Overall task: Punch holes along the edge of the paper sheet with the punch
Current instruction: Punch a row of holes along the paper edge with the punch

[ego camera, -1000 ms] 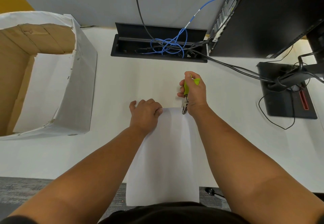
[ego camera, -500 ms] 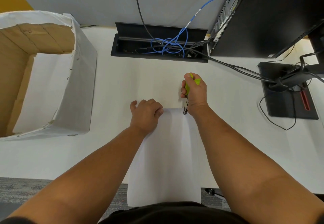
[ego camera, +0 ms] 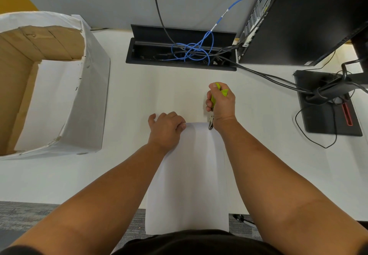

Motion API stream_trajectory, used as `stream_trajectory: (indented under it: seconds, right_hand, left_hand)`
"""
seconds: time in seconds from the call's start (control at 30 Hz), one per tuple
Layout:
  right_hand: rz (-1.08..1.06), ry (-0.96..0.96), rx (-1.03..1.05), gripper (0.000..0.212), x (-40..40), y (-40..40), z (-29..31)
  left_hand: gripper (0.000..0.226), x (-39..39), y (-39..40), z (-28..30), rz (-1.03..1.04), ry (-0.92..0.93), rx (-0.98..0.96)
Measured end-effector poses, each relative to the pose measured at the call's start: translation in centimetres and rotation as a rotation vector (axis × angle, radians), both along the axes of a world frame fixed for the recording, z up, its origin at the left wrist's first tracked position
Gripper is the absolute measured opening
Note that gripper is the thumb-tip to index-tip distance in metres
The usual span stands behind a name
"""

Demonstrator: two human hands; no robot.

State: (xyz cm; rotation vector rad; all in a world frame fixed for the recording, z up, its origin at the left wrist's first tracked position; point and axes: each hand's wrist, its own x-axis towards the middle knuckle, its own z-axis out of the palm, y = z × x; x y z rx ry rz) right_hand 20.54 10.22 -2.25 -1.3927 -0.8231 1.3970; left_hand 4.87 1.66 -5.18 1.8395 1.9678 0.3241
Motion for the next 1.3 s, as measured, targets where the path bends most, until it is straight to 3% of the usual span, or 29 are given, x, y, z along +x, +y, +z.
stream_trajectory:
  seconds: [1.07, 1.3]
  right_hand:
    - [-0.004, -0.01, 0.003, 0.01, -0.17, 0.12, -0.12]
    - [-0.003, -0.006, 0.009, 0.011, -0.14, -0.01, -0.05]
  left_hand:
    - [0.022, 0.0, 0.02, -0.21, -0.003, 0.013, 0.015]
    - [0.027, 0.38, -0.05, 0.24, -0.023, 0.098, -0.028]
